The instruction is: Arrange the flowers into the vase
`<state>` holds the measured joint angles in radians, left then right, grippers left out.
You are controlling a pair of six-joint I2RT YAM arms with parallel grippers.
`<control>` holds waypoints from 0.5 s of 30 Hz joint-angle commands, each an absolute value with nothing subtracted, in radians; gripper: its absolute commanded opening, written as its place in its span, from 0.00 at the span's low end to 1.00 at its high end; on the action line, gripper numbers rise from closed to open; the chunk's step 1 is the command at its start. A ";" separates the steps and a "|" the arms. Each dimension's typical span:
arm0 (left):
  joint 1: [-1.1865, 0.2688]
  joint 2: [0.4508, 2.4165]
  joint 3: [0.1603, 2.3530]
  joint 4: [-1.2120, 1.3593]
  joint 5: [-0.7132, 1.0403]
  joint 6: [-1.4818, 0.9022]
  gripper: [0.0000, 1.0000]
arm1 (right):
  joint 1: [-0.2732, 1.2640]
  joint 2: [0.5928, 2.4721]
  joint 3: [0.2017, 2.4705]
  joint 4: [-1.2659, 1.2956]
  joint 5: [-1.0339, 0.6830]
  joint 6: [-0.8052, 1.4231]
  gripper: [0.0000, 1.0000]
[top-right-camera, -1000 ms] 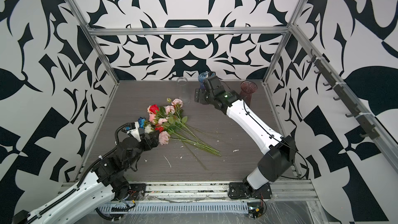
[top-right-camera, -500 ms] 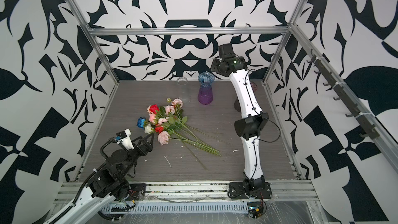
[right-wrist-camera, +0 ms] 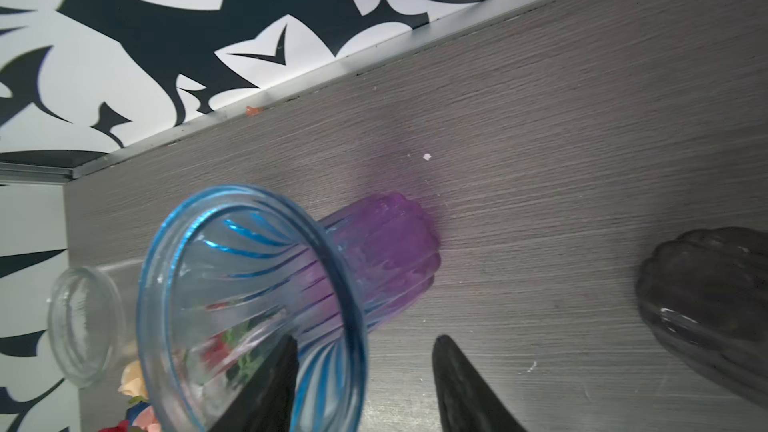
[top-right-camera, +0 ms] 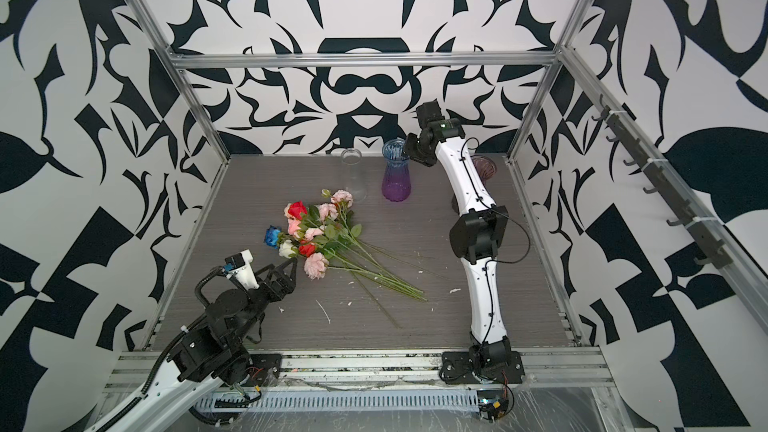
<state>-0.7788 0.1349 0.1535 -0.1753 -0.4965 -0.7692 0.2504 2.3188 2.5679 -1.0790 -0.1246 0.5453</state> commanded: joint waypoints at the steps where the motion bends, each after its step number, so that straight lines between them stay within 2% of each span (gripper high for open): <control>1: -0.776 0.123 0.144 -0.167 -0.504 -0.777 0.99 | 0.253 2.319 2.609 -1.072 -0.146 0.571 0.47; 4: -0.776 0.114 0.144 -0.175 -0.505 -0.779 0.99 | 0.253 2.308 2.598 -1.068 -0.120 0.582 0.32; 11: -0.776 0.096 0.143 -0.195 -0.511 -0.789 0.99 | 0.238 2.258 2.557 -1.054 -0.077 0.602 0.15; 15: -0.776 0.093 0.143 -0.196 -0.511 -0.790 0.99 | 0.216 2.226 2.530 -1.045 -0.069 0.610 0.08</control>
<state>-0.7788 0.1055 0.1535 -0.1829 -0.4980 -0.7712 0.2394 2.3043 2.5420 -1.0561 -0.1066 0.5991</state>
